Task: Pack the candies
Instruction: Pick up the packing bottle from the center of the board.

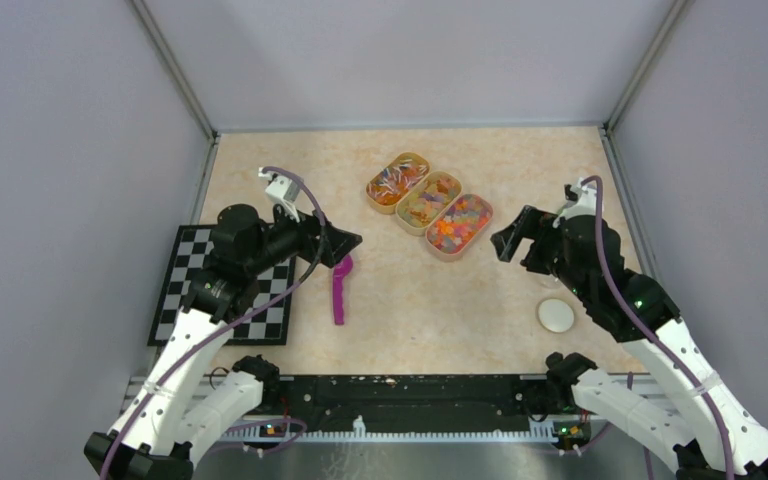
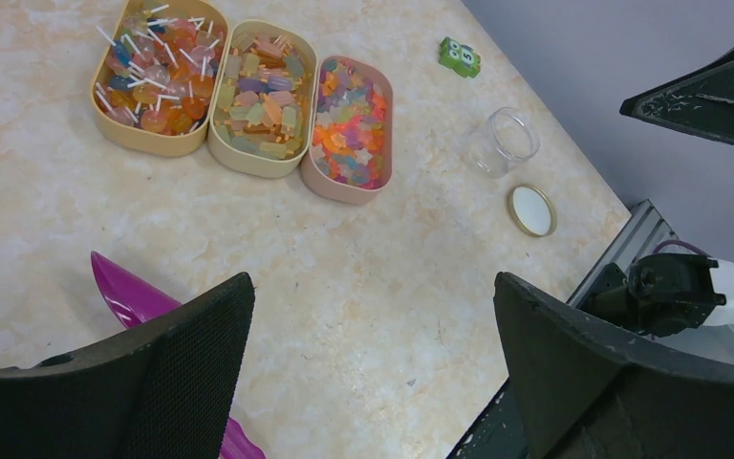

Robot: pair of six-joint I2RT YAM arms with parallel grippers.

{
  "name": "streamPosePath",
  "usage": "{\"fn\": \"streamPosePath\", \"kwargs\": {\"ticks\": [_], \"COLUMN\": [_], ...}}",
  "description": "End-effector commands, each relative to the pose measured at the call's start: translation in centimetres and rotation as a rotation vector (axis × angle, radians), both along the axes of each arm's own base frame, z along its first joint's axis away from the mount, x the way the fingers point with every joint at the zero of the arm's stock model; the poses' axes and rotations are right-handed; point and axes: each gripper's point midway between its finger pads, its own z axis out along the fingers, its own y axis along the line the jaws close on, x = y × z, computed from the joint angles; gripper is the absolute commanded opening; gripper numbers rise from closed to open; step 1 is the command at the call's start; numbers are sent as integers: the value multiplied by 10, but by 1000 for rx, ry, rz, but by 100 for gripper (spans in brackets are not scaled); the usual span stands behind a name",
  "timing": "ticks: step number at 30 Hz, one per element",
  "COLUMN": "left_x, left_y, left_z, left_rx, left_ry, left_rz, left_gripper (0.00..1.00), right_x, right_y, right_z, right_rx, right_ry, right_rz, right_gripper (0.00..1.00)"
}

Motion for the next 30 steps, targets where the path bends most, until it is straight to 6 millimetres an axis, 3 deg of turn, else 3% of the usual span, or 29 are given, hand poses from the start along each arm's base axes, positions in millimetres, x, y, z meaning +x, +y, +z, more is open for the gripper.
{"fn": "streamPosePath", "kwargs": {"ticks": [1,8,15,18,22,25,30], "left_x": [2,4,8,9,8,8,9], "left_y": [0,3,5,5,7,12,19], "left_z": [9,1,-20,-29,-27,-27,-28], "left_rx": [-8,1,22,28,36,50,52], "left_ry": [-52,-63,-57,-50,-56,-66,-67], "left_rz": [0,15,26,34,35,58,110], "left_gripper": [99,99,99,99,99,99,99], "right_x": [6,7,9,16,15,18,40], "right_y": [-3,-10,-39,-55,-90,-106,-116], "right_z": [12,16,16,3,-25,-35,-75], "right_rx": [29,64,62,22,-82,-99,-20], "right_ry": [-49,-102,-147,-108,26,94,271], "right_rz": [-31,-79,-240,-360,-620,-747,-762], "right_gripper": [90,90,84,77,65,58,48]}}
